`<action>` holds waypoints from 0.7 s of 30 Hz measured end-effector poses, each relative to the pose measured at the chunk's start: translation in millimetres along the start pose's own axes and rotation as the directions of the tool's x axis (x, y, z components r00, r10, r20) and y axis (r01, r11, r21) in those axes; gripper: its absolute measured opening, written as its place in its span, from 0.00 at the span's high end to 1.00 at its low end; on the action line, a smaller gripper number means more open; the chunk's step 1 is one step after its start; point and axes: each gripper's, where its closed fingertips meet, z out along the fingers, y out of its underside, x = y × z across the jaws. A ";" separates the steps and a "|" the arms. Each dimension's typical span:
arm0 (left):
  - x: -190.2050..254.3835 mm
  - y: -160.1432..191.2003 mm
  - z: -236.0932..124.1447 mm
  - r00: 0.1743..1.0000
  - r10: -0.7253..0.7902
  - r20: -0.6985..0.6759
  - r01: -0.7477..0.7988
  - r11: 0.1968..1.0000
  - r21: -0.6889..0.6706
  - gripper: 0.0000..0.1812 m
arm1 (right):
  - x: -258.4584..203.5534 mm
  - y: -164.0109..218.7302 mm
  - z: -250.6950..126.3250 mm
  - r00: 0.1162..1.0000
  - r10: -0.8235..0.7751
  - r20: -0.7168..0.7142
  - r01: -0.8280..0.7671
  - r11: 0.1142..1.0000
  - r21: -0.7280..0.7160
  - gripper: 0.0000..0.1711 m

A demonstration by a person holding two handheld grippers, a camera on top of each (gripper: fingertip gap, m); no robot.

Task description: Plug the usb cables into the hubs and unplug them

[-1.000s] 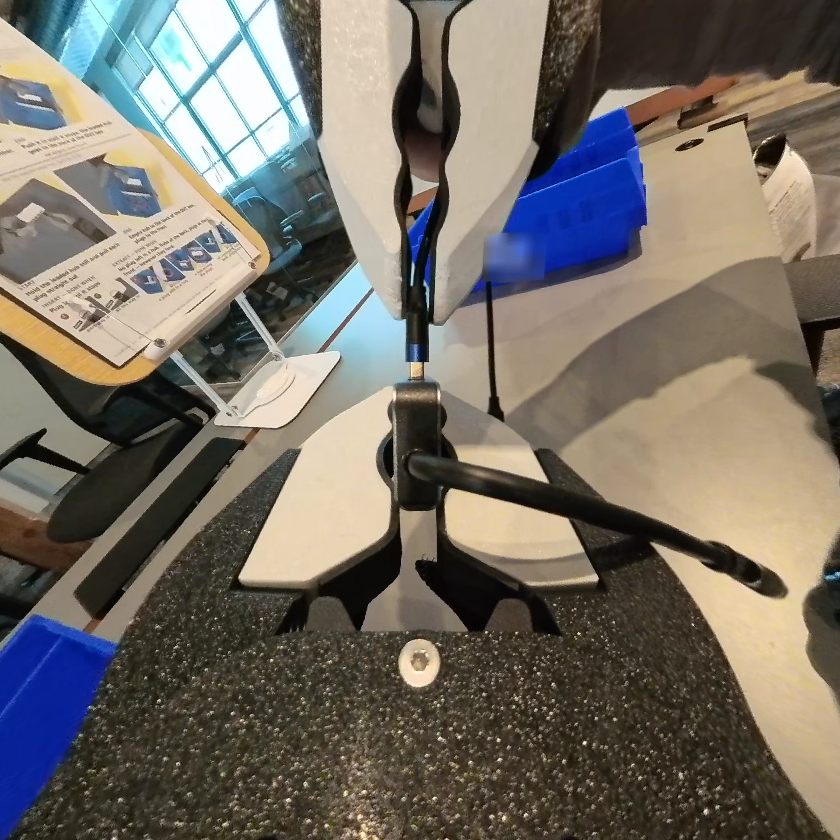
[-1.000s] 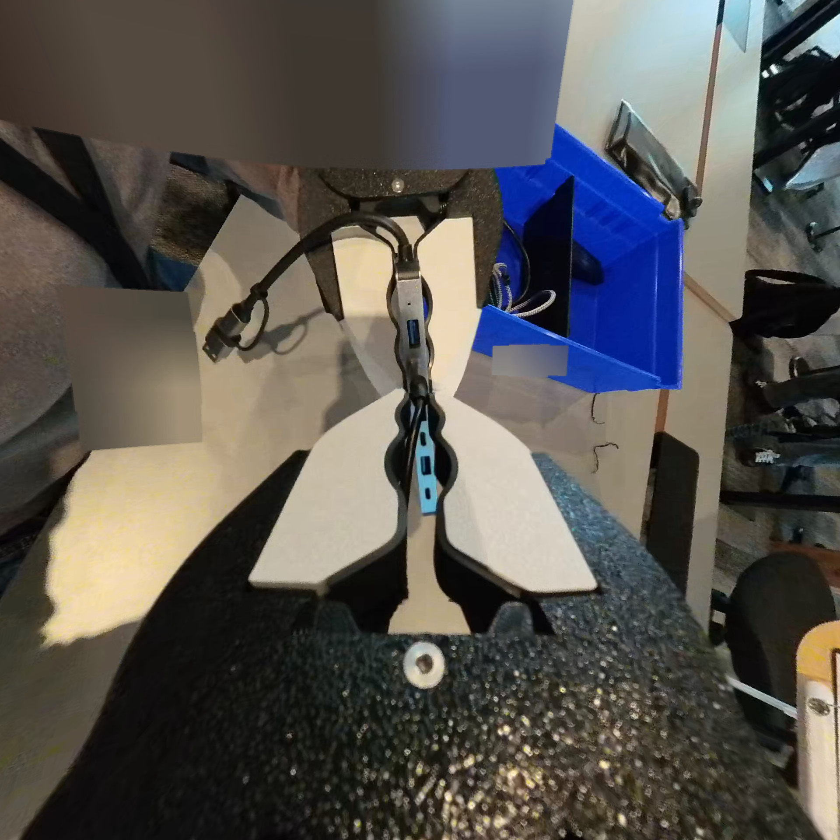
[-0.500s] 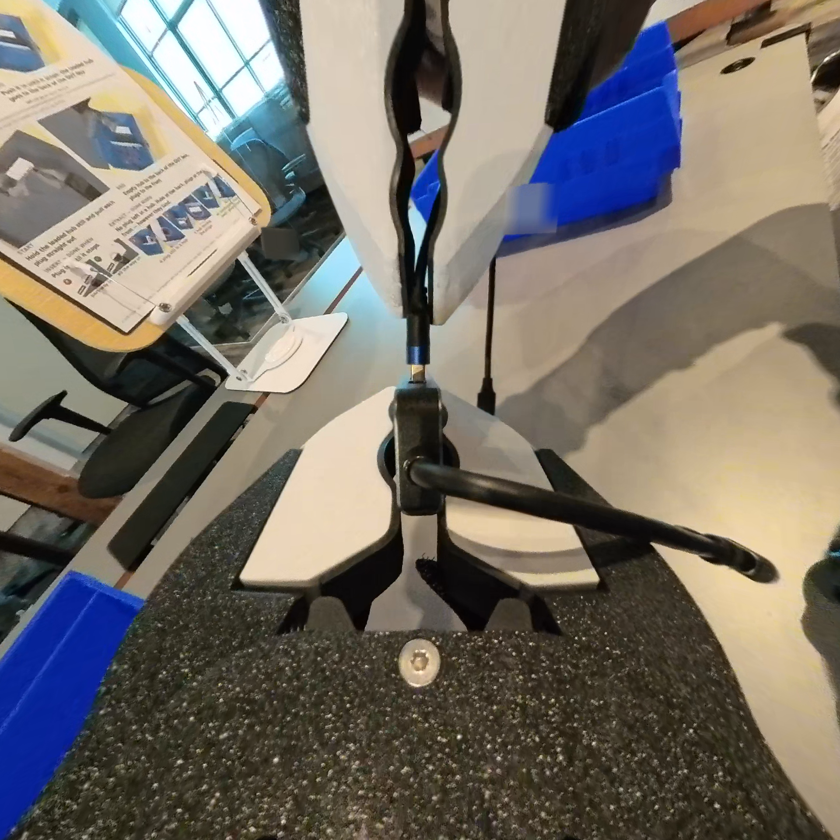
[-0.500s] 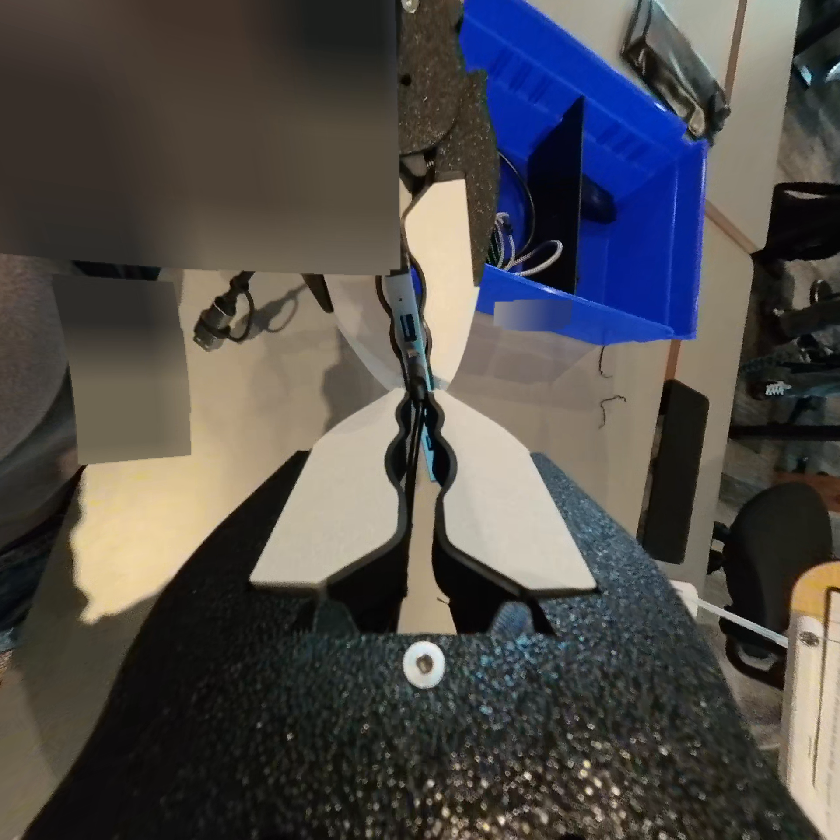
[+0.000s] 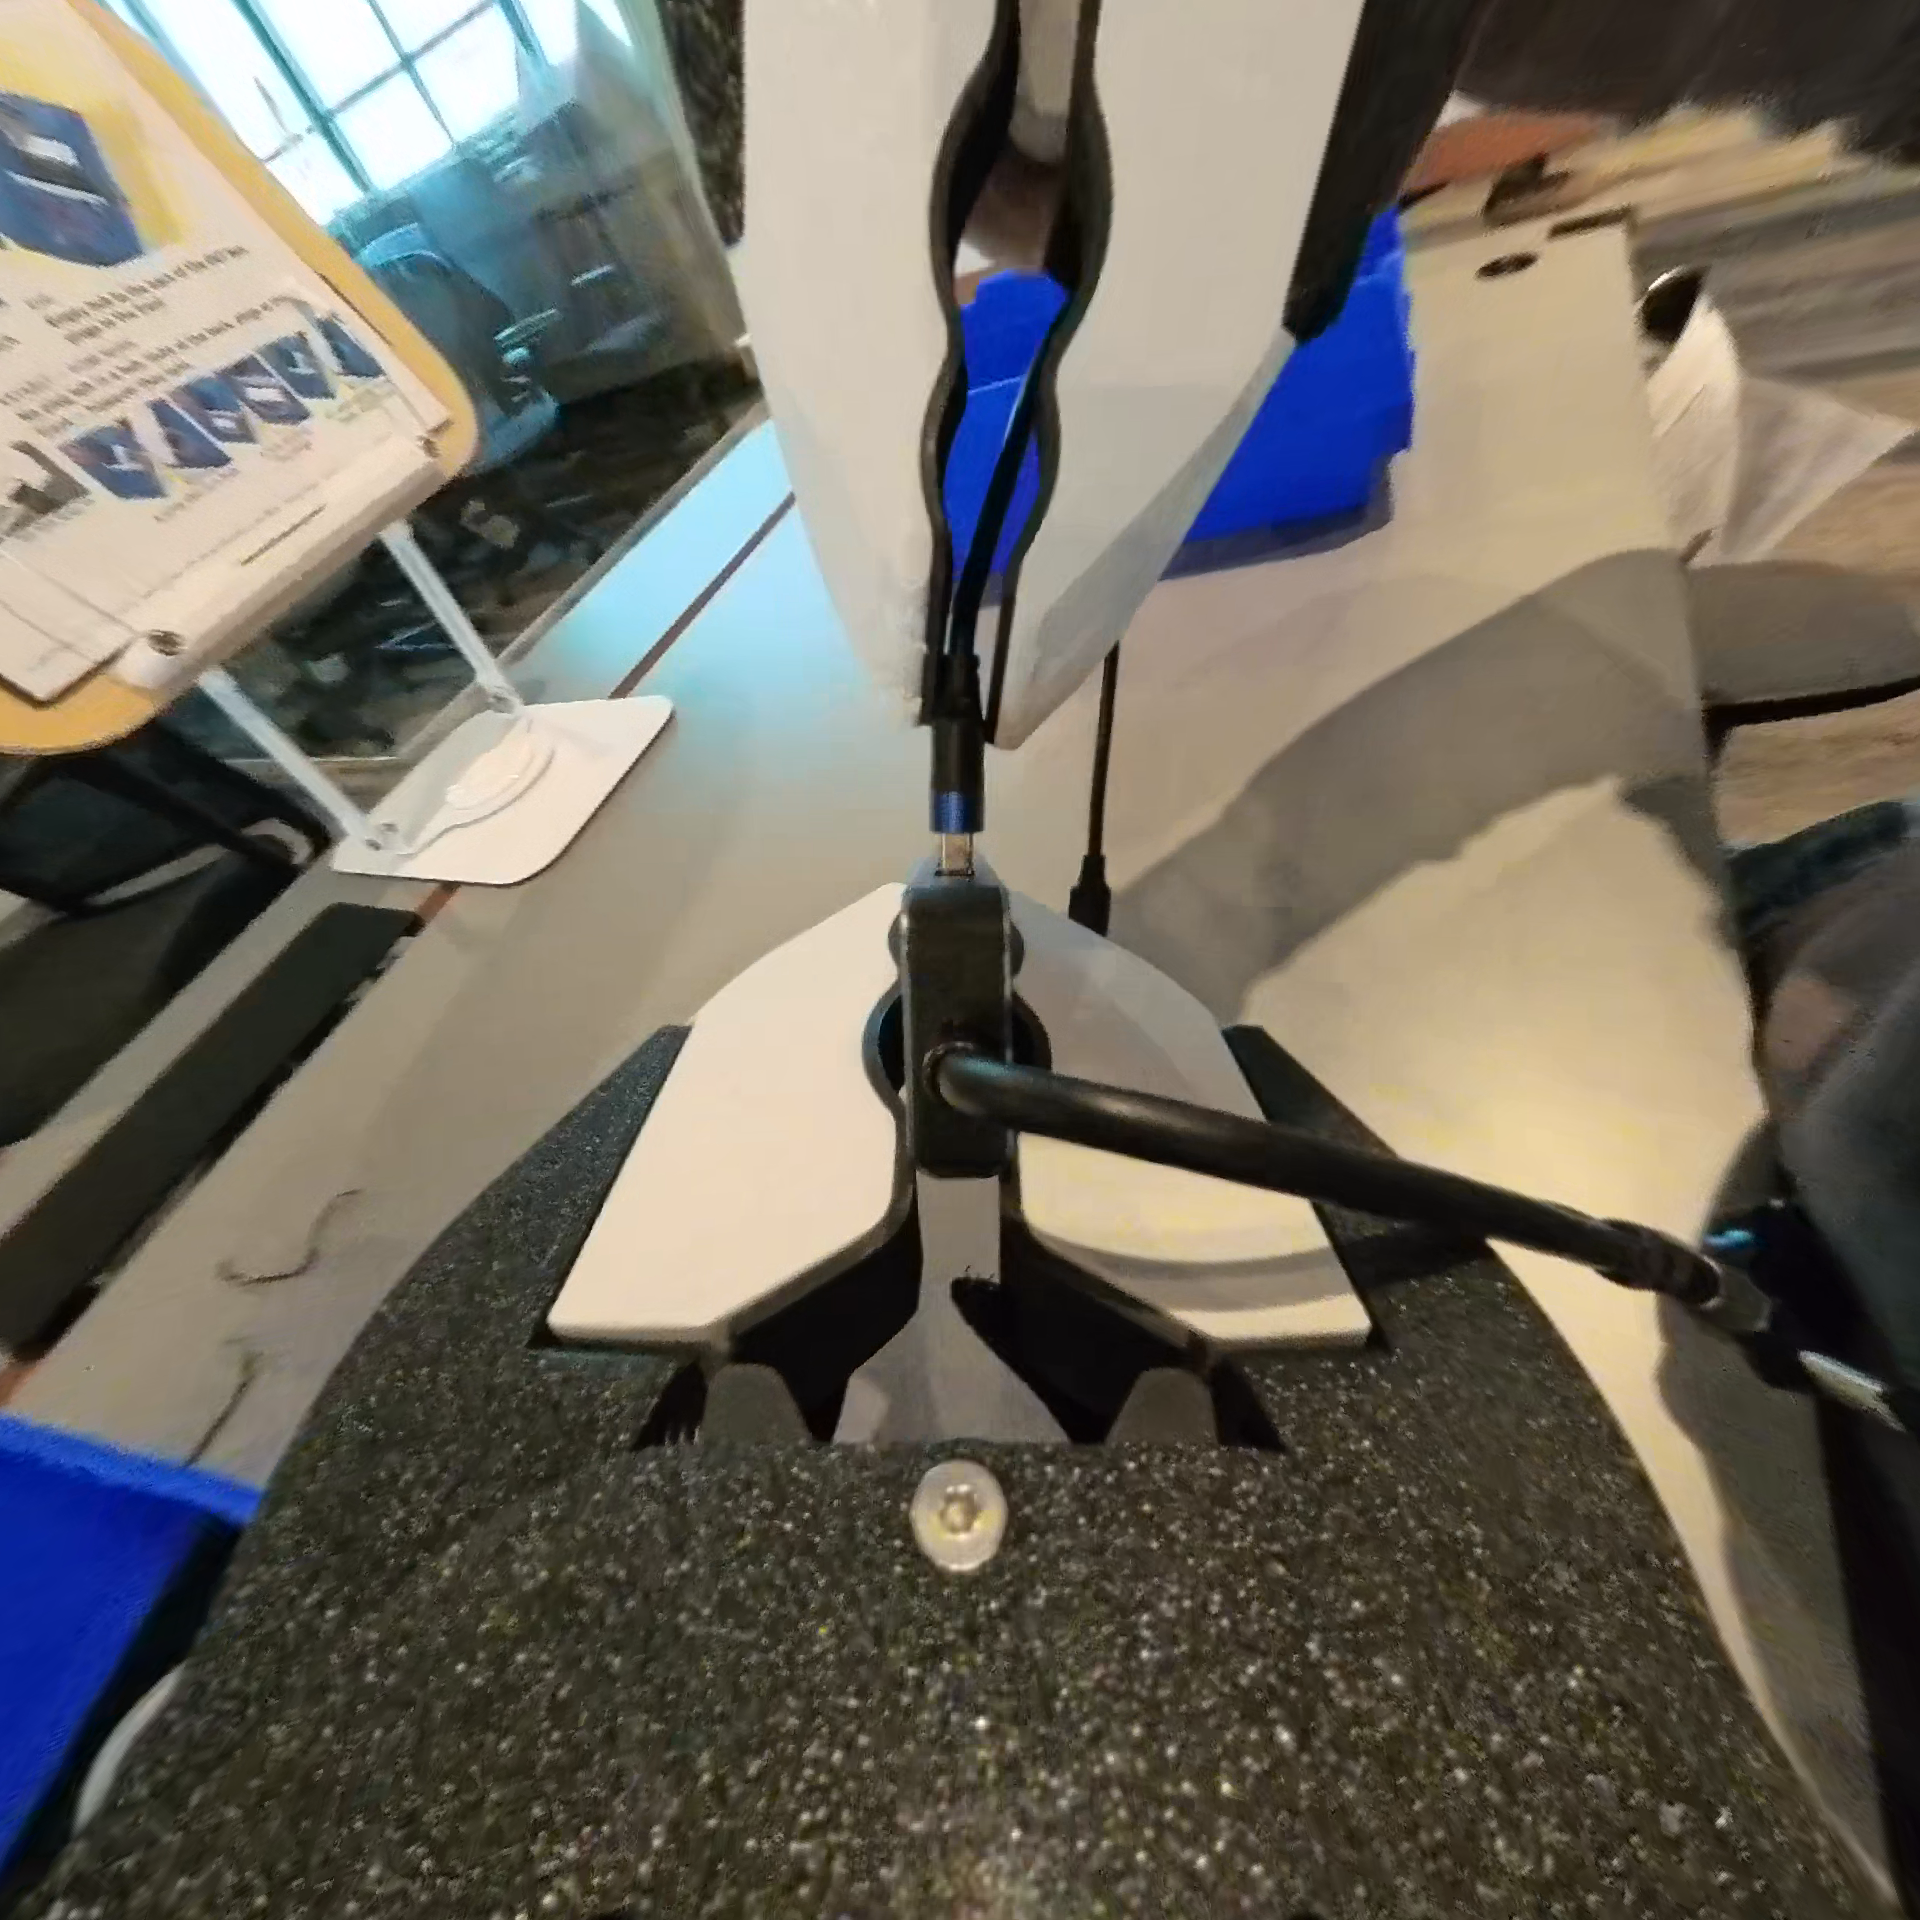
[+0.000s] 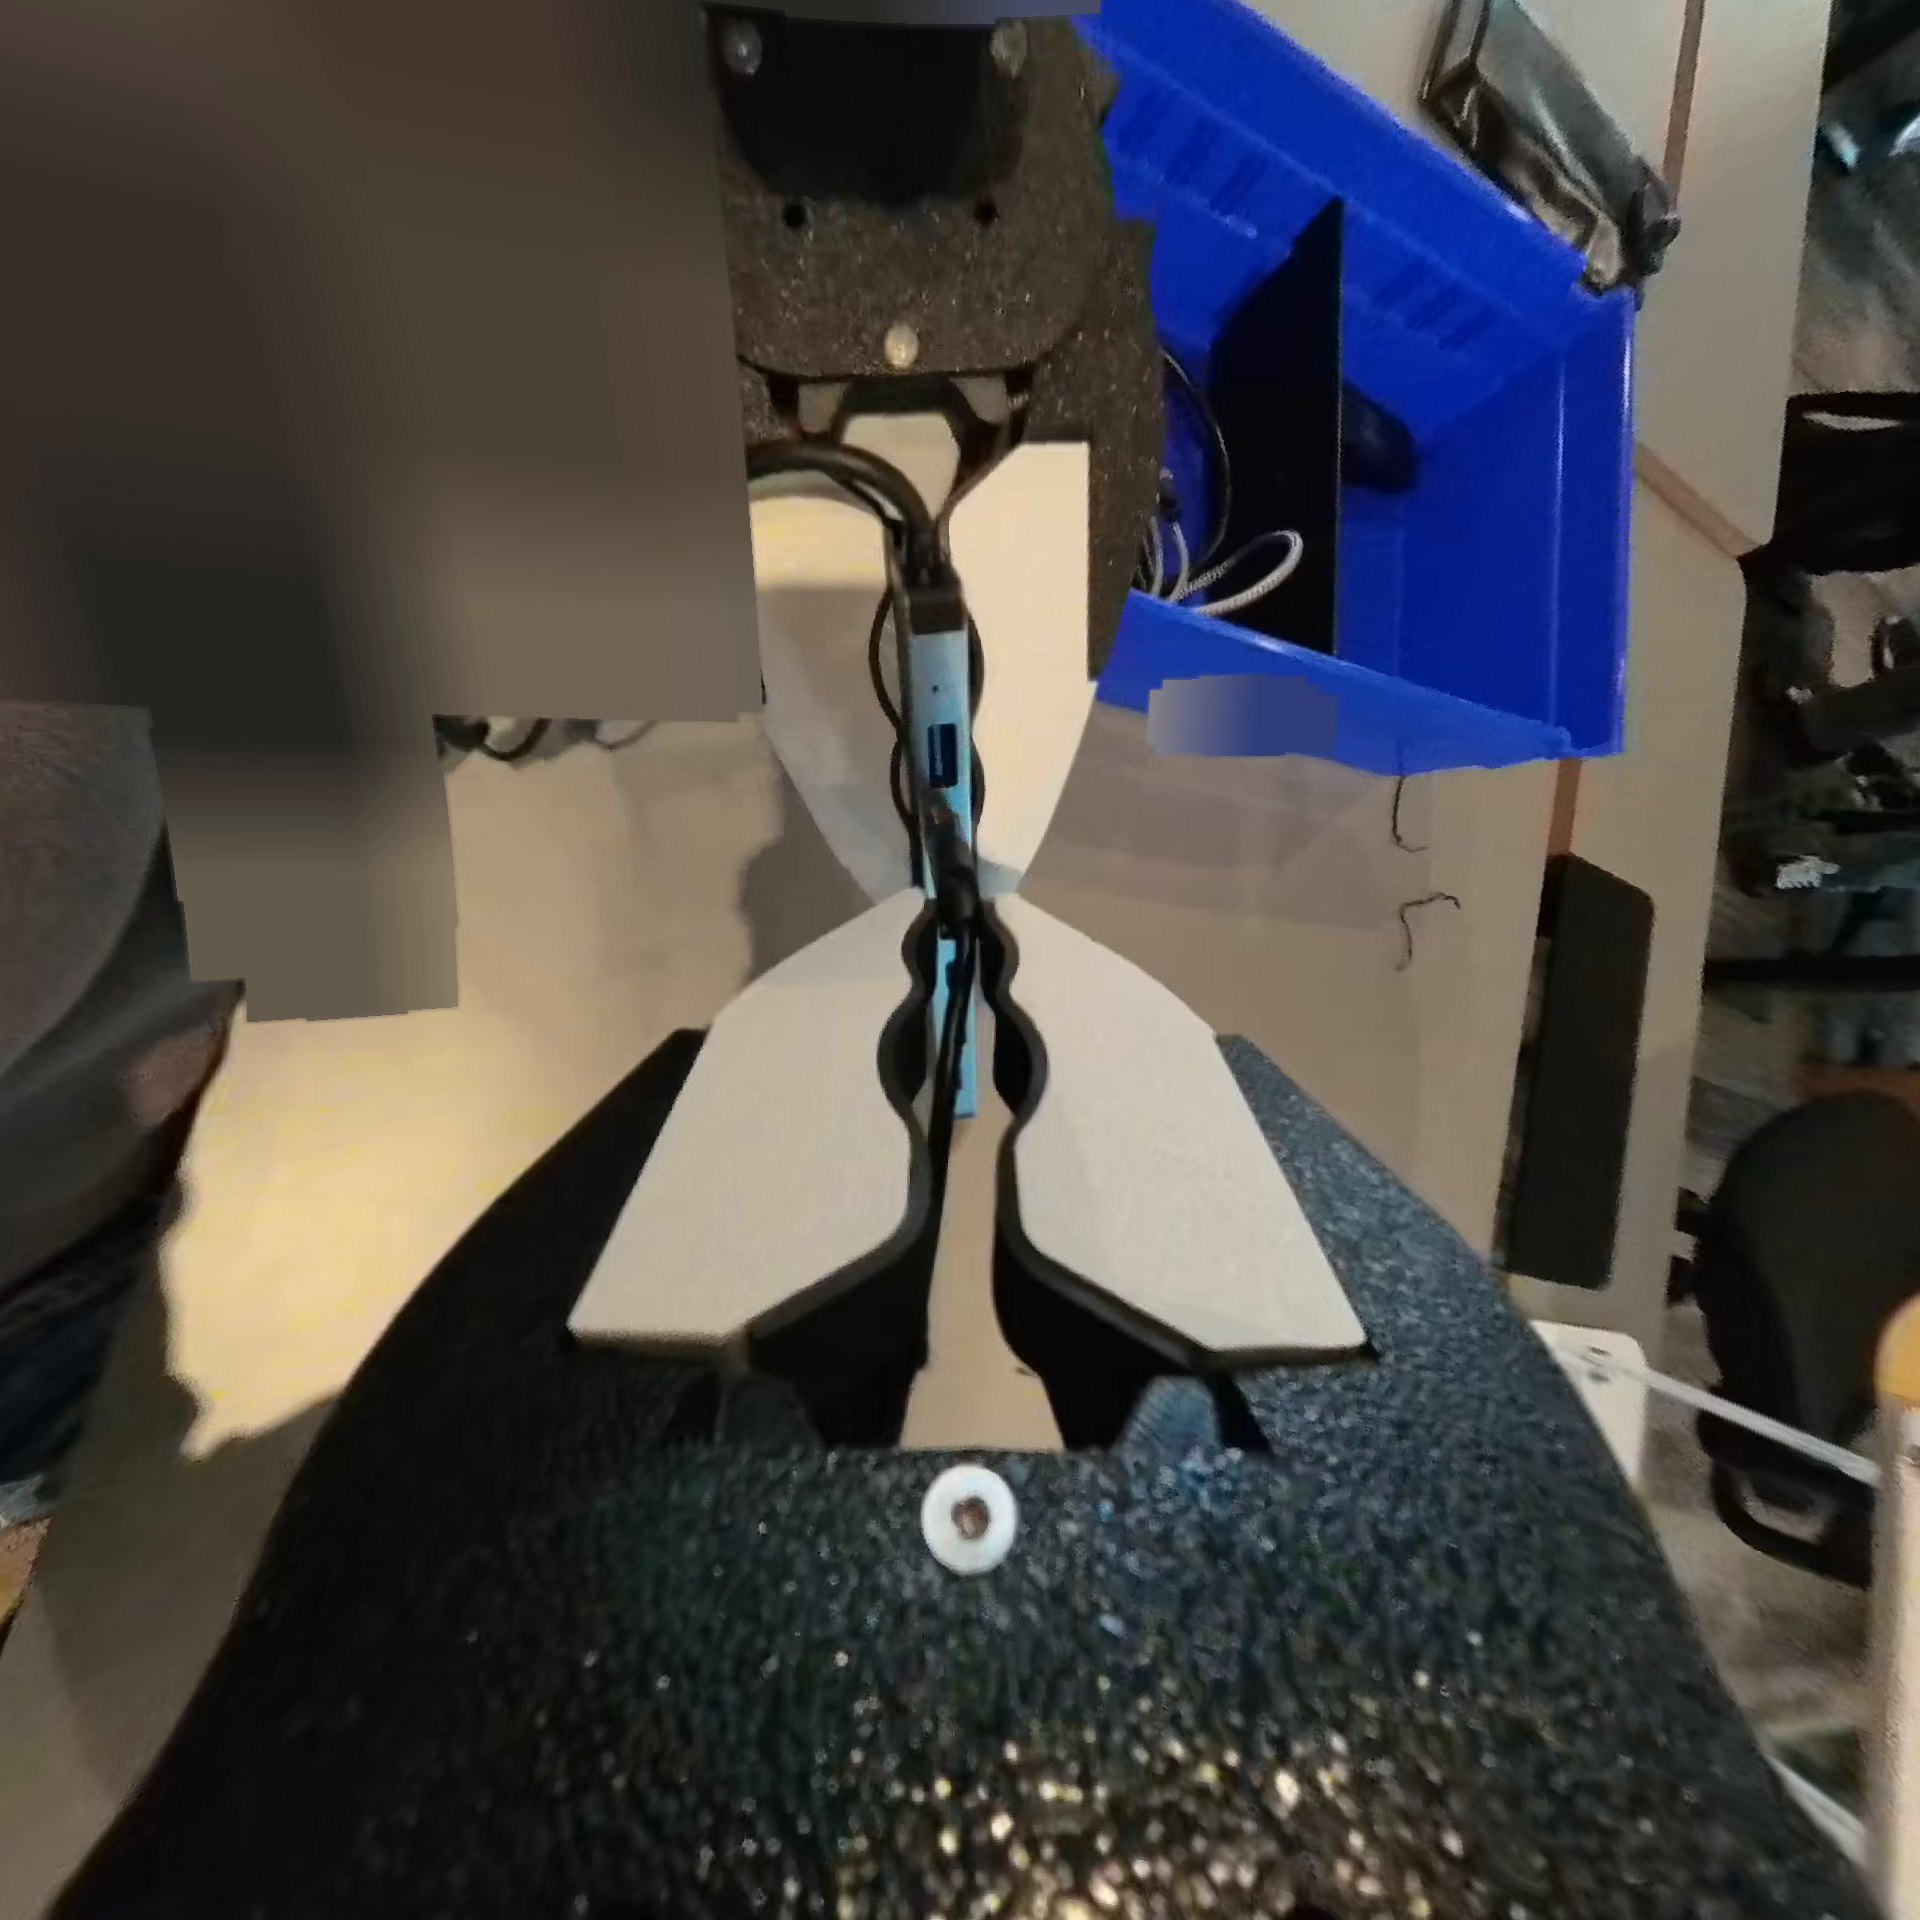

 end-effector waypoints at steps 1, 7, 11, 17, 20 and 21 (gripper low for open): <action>1.1 -1.3 -0.5 1.000 -0.012 -0.014 0.012 1.000 0.011 0.94 | -0.5 -1.6 -0.7 1.000 0.021 0.012 -0.021 0.999 0.030 0.96; 7.5 -9.4 -2.5 0.995 -0.063 -0.078 0.068 0.996 0.065 0.94 | -7.0 -6.2 3.9 0.974 0.160 0.159 -0.179 0.978 0.109 0.96; 7.9 -12.3 -5.5 0.987 -0.110 -0.119 0.121 0.988 0.092 0.94 | -4.8 -10.5 3.6 0.977 0.150 0.152 -0.172 0.975 0.139 0.96; 7.8 -13.1 -6.0 0.978 -0.150 -0.148 0.167 0.980 0.106 0.94 | 0.5 -15.8 -4.0 0.975 0.169 0.141 -0.193 0.964 0.181 0.94; 7.9 -13.0 -6.5 0.979 -0.141 -0.144 0.157 0.982 0.104 0.94 | -0.8 -16.1 -4.0 0.981 0.145 0.127 -0.167 0.970 0.179 0.96; 7.9 -13.8 -6.5 0.980 -0.140 -0.142 0.156 0.982 0.108 0.94 | -1.1 -16.5 -4.5 0.981 0.144 0.130 -0.165 0.971 0.174 0.96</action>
